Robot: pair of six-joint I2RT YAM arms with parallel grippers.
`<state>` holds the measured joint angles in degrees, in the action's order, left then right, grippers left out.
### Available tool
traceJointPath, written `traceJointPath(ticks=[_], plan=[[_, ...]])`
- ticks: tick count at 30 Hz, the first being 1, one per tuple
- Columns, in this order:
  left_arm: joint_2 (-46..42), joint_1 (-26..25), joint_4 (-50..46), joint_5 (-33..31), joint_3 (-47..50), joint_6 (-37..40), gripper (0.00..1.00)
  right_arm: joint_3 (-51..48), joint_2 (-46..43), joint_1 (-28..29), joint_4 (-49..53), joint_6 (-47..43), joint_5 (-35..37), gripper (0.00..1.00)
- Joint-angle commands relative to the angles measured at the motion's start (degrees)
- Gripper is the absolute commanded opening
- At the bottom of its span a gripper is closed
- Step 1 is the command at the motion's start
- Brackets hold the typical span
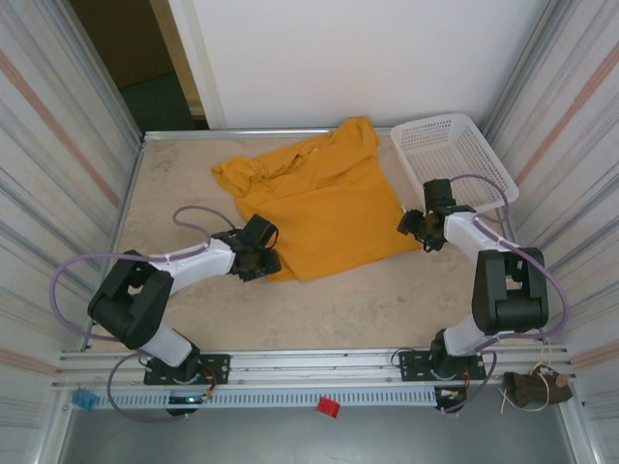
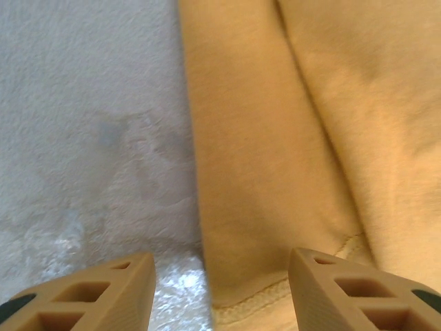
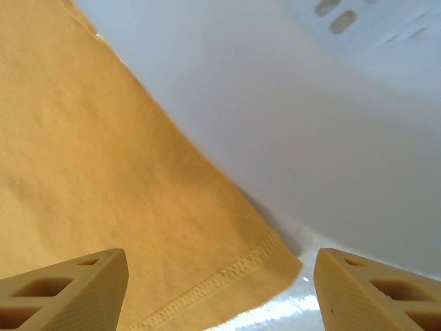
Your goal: Fold the inside-out t-shirt
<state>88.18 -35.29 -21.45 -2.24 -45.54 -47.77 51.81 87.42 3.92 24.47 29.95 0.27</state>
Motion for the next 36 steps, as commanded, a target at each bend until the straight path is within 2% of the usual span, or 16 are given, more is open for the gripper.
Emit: traceJointPath(ticks=[1,7,14,17,19,20,26,36], plan=[[-1.2,-0.3,1.7,-0.9,-0.7,1.3,0.54,2.2,-2.6,1.6,3.8,-0.1,3.0,0.70],[-0.5,-0.3,3.8,-0.5,1.2,0.1,0.49,0.6,-2.0,8.3,3.3,1.4,9.1,0.70],[0.4,-0.3,6.2,0.7,3.5,-1.1,0.47,0.7,2.4,11.0,2.0,3.1,10.9,0.70],[1.6,-0.3,6.6,0.7,3.2,-0.7,0.26,1.5,4.0,11.3,2.1,2.8,11.3,0.70],[2.1,-0.3,6.3,0.5,2.7,-0.1,0.03,2.1,5.0,11.3,2.4,2.2,11.8,0.70],[2.1,-0.2,5.6,0.1,2.3,0.0,0.00,2.4,5.5,11.3,2.4,2.0,12.1,0.70],[-6.0,2.1,-0.7,-3.8,3.9,2.1,0.00,2.9,5.8,11.8,3.2,1.0,11.3,0.71],[-24.1,14.8,-8.8,-1.2,11.3,7.7,0.00,4.4,3.3,17.0,4.9,4.4,7.0,0.75]])
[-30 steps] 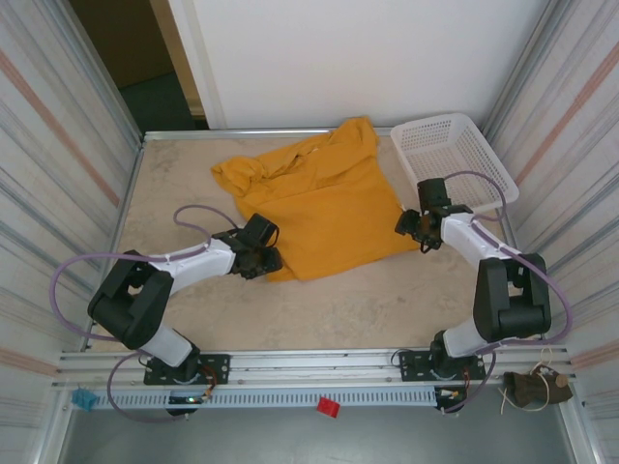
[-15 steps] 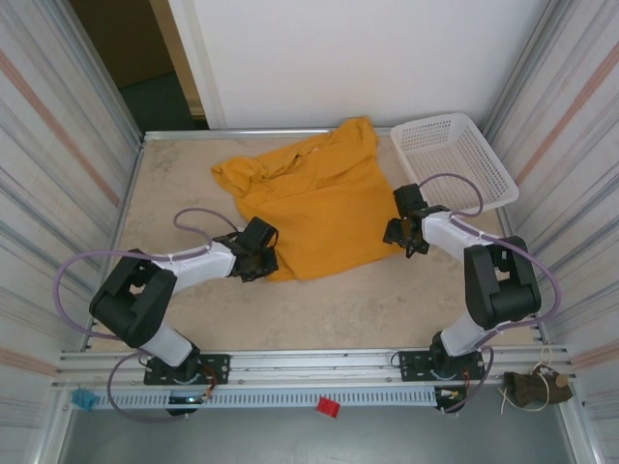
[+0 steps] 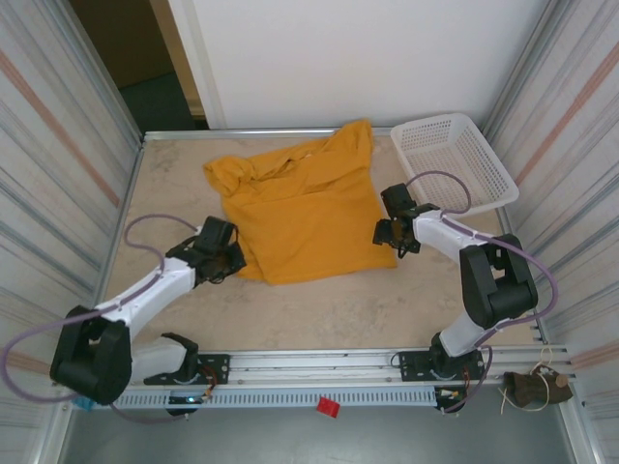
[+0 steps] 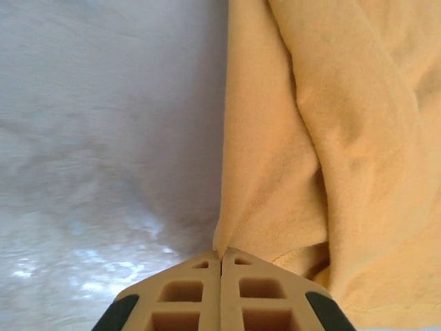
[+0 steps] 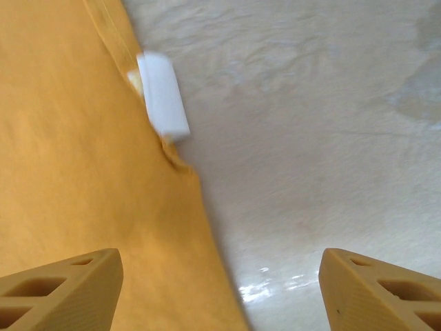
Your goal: Fold the inside-out t-shirt
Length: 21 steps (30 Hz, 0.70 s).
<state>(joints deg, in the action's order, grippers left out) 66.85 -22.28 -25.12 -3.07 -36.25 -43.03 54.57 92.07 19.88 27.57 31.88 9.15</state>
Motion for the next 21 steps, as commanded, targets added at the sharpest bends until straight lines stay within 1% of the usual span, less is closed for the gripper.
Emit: traceJointPath(ticks=[1,7,13,18,20,21], plan=[[-3.5,2.5,-5.3,0.0,2.5,3.2,0.00,1.8,-1.0,1.7,1.8,3.2,-2.6,0.75],[-3.9,3.0,-6.1,0.3,3.1,3.5,0.00,0.2,-0.2,6.2,2.5,6.6,-2.7,0.74],[-4.5,3.1,-6.2,0.3,3.3,3.8,0.00,-4.2,-3.8,11.5,4.5,9.8,-1.4,0.73],[-4.8,3.3,-5.9,0.7,3.4,4.1,0.00,-8.5,-5.5,13.1,4.4,11.9,-1.1,0.72],[-4.6,3.4,-5.9,0.8,3.3,4.3,0.00,-9.7,-5.3,13.2,3.7,12.2,-1.4,0.70],[-4.5,3.5,-5.9,0.9,3.2,4.4,0.00,-10.1,-5.0,13.3,3.1,12.3,-1.8,0.66]])
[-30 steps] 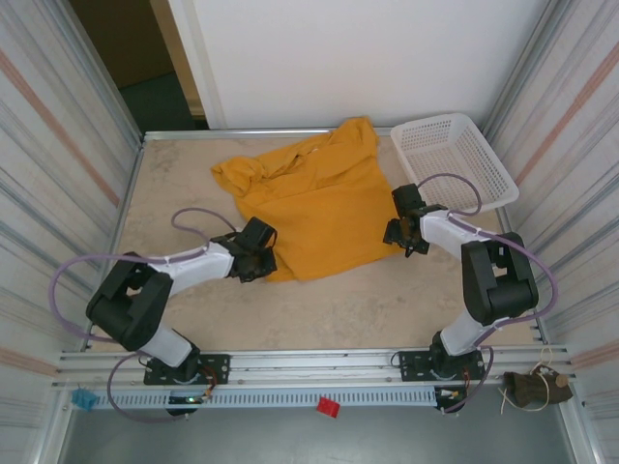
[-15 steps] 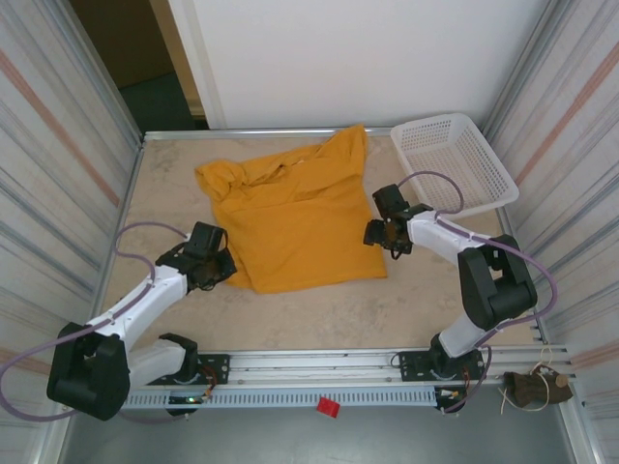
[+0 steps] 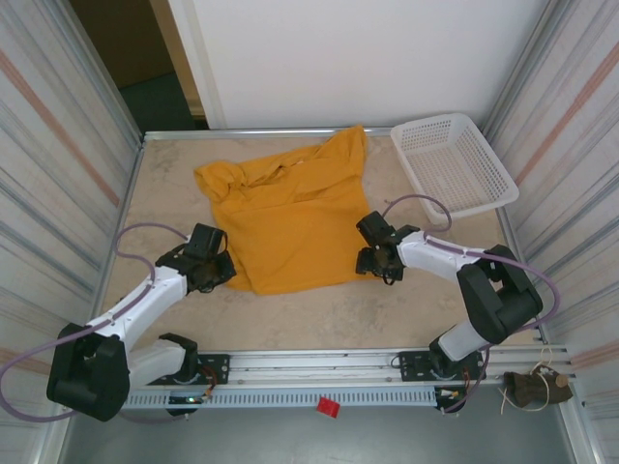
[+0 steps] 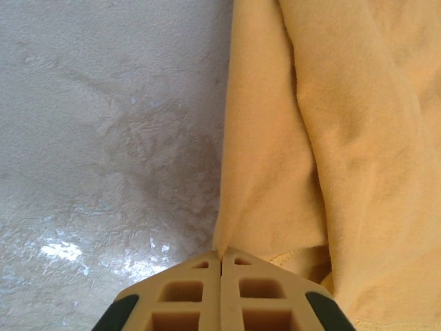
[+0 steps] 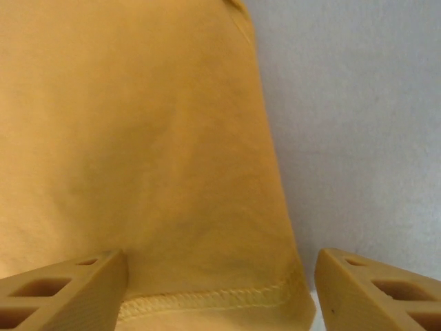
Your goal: Fold the inside-out t-shirt
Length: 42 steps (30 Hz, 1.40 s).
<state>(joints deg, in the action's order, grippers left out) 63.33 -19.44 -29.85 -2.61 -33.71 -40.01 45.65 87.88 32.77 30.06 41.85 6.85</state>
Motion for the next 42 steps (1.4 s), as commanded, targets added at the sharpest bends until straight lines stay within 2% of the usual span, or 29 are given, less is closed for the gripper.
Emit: traceJointPath(ticks=[1,2,3,4,5,8,10,12,14,16,21,25,28,31,33,34,35,37,39,42], plan=[[-1.0,0.6,-1.2,0.4,0.7,1.5,0.00,-1.3,-0.4,0.4,0.0,2.3,0.2,0.58],[-1.0,0.7,-1.1,0.5,0.7,1.6,0.00,-1.4,0.0,0.3,-0.4,2.2,-0.2,0.47],[-1.1,0.7,-1.0,0.6,0.7,1.8,0.00,-1.2,0.3,0.4,-1.0,1.6,-0.8,0.28],[-1.2,1.1,-1.3,0.9,0.5,2.0,0.00,-0.7,0.3,0.3,-1.1,1.0,-1.4,0.04],[-1.7,1.6,-2.1,1.7,0.1,2.6,0.00,-0.1,-0.4,0.4,-0.3,0.5,-1.8,0.00],[-7.2,3.2,-10.6,4.1,-4.4,5.6,0.00,2.7,-9.1,1.1,5.5,-0.8,-2.2,0.00],[-13.9,4.9,-17.1,8.7,-10.6,5.9,0.00,7.7,-19.0,1.2,11.0,-1.4,-2.3,0.00],[-18.4,5.8,-20.8,10.6,-18.0,4.5,0.00,14.9,-26.1,0.7,14.1,-2.4,-1.6,0.00],[-18.2,7.1,-21.8,11.7,-25.7,4.2,0.00,24.3,-28.2,-0.5,16.6,-4.2,-1.1,0.00],[-14.6,8.1,-19.7,12.0,-31.9,4.5,0.00,32.8,-26.5,-2.5,16.2,-7.2,-1.9,0.00],[1.1,14.6,-6.2,18.9,-40.2,4.6,0.00,45.9,-13.7,-12.0,9.7,-12.9,-9.6,0.00],[18.2,19.3,1.1,22.7,-53.7,3.3,0.00,57.3,0.3,-19.3,1.9,-10.3,-17.5,0.00],[32.7,20.5,0.9,24.0,-72.1,2.3,0.00,74.1,13.9,-22.5,-0.4,-7.9,-23.9,0.00],[44.9,20.9,-1.8,24.8,-92.0,-0.5,0.00,96.0,27.5,-24.1,1.4,-6.2,-28.9,0.00],[51.4,21.0,-4.0,24.7,-107.5,-3.0,0.00,116.6,36.4,-25.8,3.9,-2.4,-31.7,0.00],[53.7,21.2,-4.9,24.6,-114.0,-4.3,0.00,121.5,38.3,-26.8,3.0,-0.1,-32.7,0.00],[55.9,21.5,-5.2,24.7,-120.2,-6.1,0.00,121.7,37.8,-28.1,-0.2,3.2,-33.4,0.00],[56.4,22.6,-2.9,25.8,-125.4,-10.2,0.00,111.9,32.8,-30.8,-8.8,8.1,-34.2,0.00],[54.2,23.8,1.9,27.7,-121.6,-13.2,0.00,103.1,27.1,-32.0,-13.6,8.1,-33.9,0.00],[46.6,24.1,5.5,28.3,-110.5,-11.4,0.00,102.2,24.3,-32.1,-9.0,3.9,-35.3,0.00]])
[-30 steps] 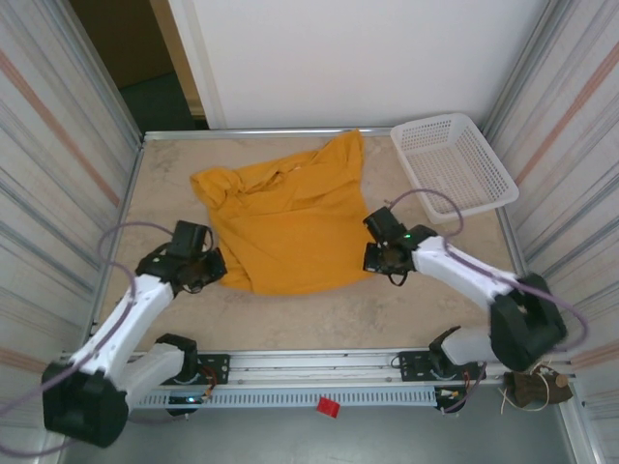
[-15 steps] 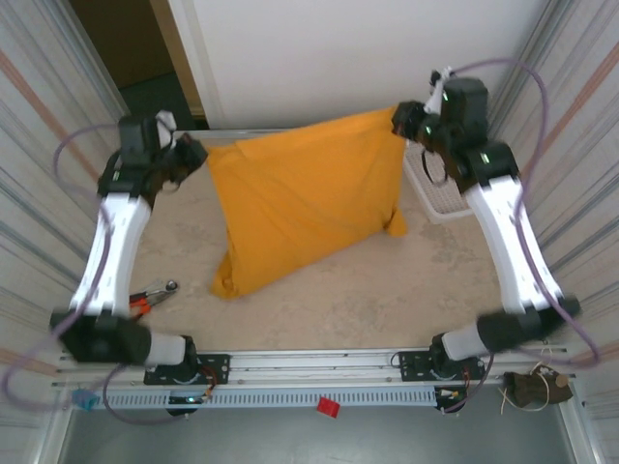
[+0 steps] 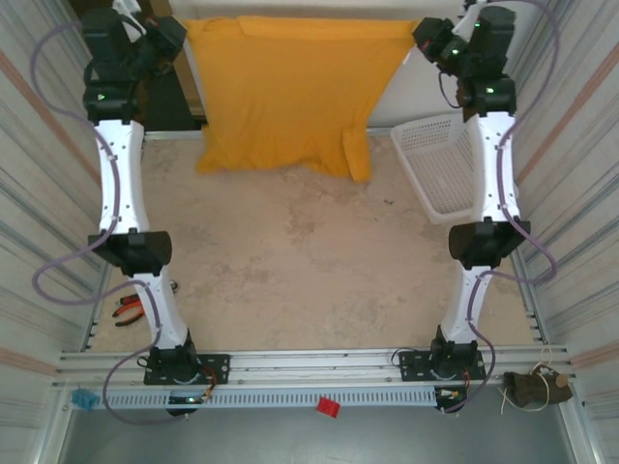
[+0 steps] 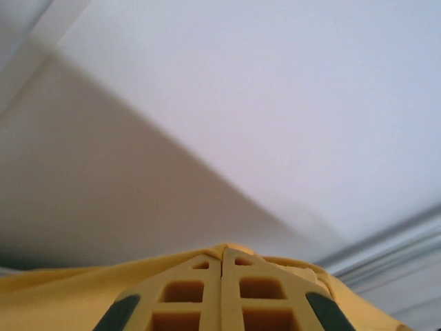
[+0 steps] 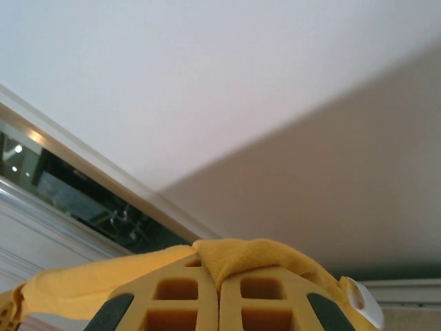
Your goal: Fold the inside-out t-shirt
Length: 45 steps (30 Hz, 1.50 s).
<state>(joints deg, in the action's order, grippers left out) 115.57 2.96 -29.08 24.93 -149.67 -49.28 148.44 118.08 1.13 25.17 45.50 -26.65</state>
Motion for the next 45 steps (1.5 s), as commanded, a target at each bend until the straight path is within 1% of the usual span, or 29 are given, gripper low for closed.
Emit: traceJointPath(ticks=[1,3,5,7,8,9,11,13,16,17,20,23,26,30,31,32,33,34,35,37,38,40,43,45], plan=[[-7.8,1.7,4.7,1.0,8.8,-1.1,0.00,-1.4,-6.8,-0.2,-2.8,-0.8,-2.5,0.00],[-13.3,1.9,4.3,2.1,17.2,1.7,0.00,-6.0,-10.0,0.6,-0.1,-3.8,-3.2,0.00],[-19.6,1.9,5.4,2.3,27.7,4.5,0.00,-15.9,-15.7,1.9,-0.7,-6.7,-2.6,0.00],[-26.6,1.9,7.4,1.5,40.9,6.5,0.00,-29.1,-22.3,3.5,-1.4,-9.3,-1.9,0.00],[-30.3,1.9,8.6,1.0,48.1,7.7,0.00,-37.4,-26.2,4.4,-1.9,-10.6,-0.5,0.00],[-33.5,1.9,9.1,0.3,54.9,8.9,0.00,-47.9,-30.3,5.6,-4.3,-11.0,1.1,0.00],[-39.5,1.9,10.4,-0.6,67.4,10.4,0.00,-64.2,-36.7,7.7,-7.3,-11.0,3.5,0.00],[-44.5,1.9,11.8,-0.4,79.6,10.3,0.00,-77.1,-41.5,10.4,-7.1,-11.4,5.7,0.00],[-51.2,1.2,13.2,0.2,97.1,9.7,0.00,-94.8,-48.3,15.6,-7.4,-10.6,12.9,0.00],[-53.4,0.9,13.6,0.0,102.5,9.2,0.00,-99.5,-50.4,17.4,-7.1,-9.6,15.9,0.00],[-59.6,-0.4,15.2,-2.6,117.5,6.5,0.00,-110.3,-54.7,20.8,-6.5,-5.7,21.3,0.00],[-65.4,-0.7,13.6,-4.5,126.7,4.7,0.00,-115.9,-57.7,22.2,-4.6,-2.8,24.8,0.00],[-71.1,-1.4,10.6,-6.4,132.0,3.6,0.00,-118.4,-60.2,22.2,-2.1,-1.6,27.0,0.00],[-77.2,-1.5,4.9,-7.9,134.3,4.0,0.00,-118.8,-62.9,22.2,-0.1,-2.1,28.5,0.00],[-78.7,-1.5,3.5,-8.2,134.5,4.3,0.04,-118.7,-63.1,22.2,0.4,-2.1,28.8,0.00],[-80.3,-1.5,1.5,-8.8,134.2,4.9,0.13,-118.5,-63.0,22.2,1.0,-2.2,29.3,0.00],[-81.5,-1.5,-0.2,-9.4,133.8,5.4,0.22,-118.5,-62.8,22.2,1.6,-2.3,29.5,0.00],[-83.0,-1.7,-1.8,-10.1,133.1,5.5,0.35,-118.3,-62.6,22.2,2.4,-2.0,29.7,0.00],[-84.3,-2.3,-1.7,-10.1,133.3,4.7,0.45,-118.2,-62.5,22.2,3.4,-1.9,29.7,0.03],[-86.3,-2.5,-3.5,-9.8,131.8,2.9,0.55,-117.7,-63.1,22.3,6.2,-1.1,30.4,0.36],[-87.2,-2.7,-4.7,-10.0,130.6,2.6,0.59,-117.2,-64.2,22.7,7.8,-0.7,31.3,0.44],[-88.3,-3.2,-6.7,-11.0,127.7,3.3,0.63,-116.1,-67.3,23.4,10.4,0.0,33.2,0.51],[-86.3,-4.4,-7.7,-10.1,123.4,6.1,0.65,-113.5,-70.2,23.9,12.3,-0.1,33.5,0.53],[-82.3,-7.2,-8.2,-10.1,120.7,8.5,0.65,-111.7,-69.8,24.2,12.8,-0.5,32.6,0.53]])
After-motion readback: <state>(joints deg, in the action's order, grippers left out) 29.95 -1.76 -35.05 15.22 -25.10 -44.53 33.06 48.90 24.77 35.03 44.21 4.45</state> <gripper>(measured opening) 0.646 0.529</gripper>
